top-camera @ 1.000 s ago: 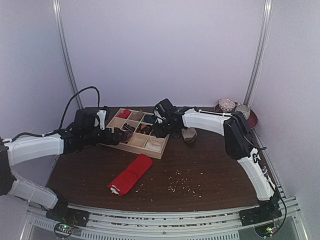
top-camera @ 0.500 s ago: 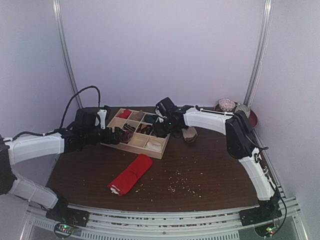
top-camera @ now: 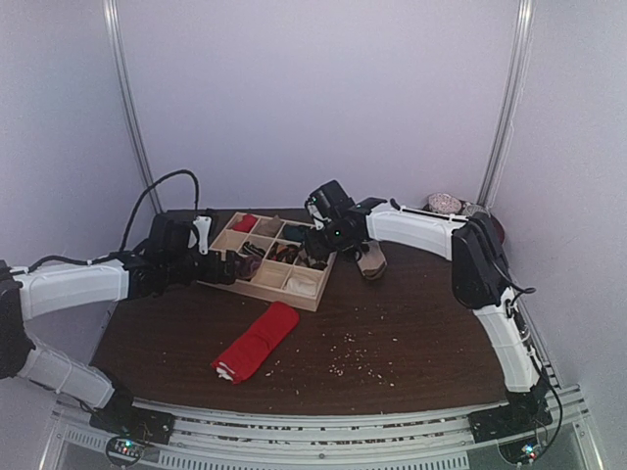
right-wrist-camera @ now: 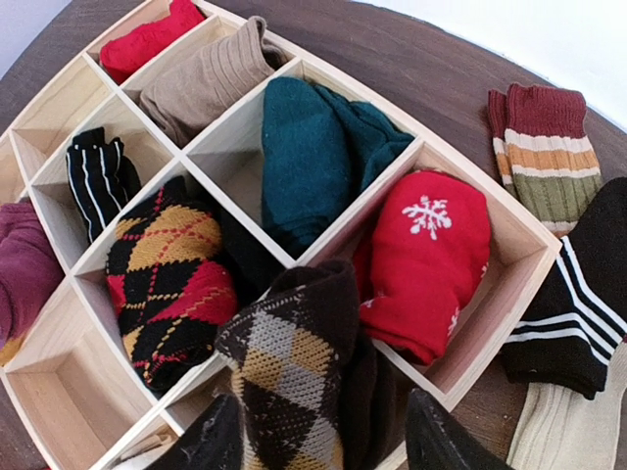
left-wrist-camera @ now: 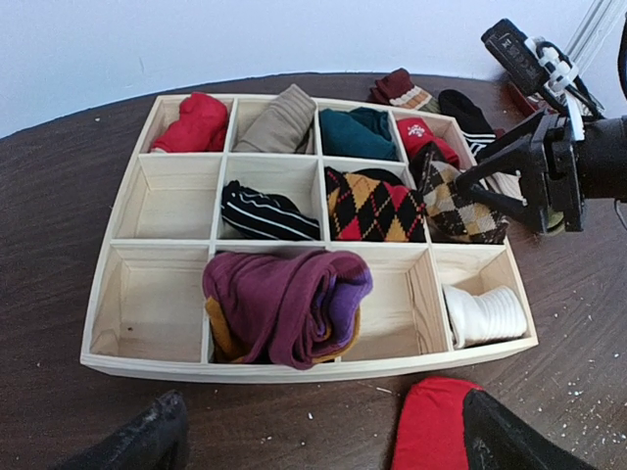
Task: Roll the socks
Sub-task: Place a pair of socks in the storage box, then adjust the pair of socks at the center of the board.
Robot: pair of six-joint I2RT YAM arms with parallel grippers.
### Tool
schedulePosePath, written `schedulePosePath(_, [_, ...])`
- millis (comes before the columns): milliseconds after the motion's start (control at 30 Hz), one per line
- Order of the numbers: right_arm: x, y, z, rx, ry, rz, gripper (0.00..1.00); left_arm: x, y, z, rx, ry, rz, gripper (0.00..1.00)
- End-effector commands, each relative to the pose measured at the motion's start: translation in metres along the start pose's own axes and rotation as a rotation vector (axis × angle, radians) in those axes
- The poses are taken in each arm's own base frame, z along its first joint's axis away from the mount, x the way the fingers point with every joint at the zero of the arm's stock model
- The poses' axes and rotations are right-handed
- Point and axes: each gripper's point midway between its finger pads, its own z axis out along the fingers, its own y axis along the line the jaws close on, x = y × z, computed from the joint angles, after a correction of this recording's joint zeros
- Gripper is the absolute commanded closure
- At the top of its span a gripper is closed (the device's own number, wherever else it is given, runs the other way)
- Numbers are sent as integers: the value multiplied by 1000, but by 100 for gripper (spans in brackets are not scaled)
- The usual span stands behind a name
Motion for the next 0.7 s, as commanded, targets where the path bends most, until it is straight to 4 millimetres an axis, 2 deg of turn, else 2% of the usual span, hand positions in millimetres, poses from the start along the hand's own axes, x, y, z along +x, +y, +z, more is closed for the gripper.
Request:
schedulePosePath(0, [-6,1,-2,-20,-19,-12,44,-17,-2,1,4,-38,6,4])
schedulePosePath(300, [15,5,34,-49,32,-33,49,-14,-2,3,6,-27,8,5])
schedulePosePath(333, [19,5,39,-48,40,-35,53,-13,-1,4,6,-24,7,5])
schedulePosePath(433, [25,-1,45,-21,57,-31,72,-12,-1,4,6,-21,9,5])
schedulePosePath(500, [29,-4,45,-10,72,-27,81,-12,-1,5,4,-18,11,5])
schedulePosePath(600, [43,-6,45,0,133,-20,88,-12,-1,5,4,-18,11,5])
schedulePosePath(667, [58,-7,46,2,193,-18,89,-12,-1,5,4,-18,13,5])
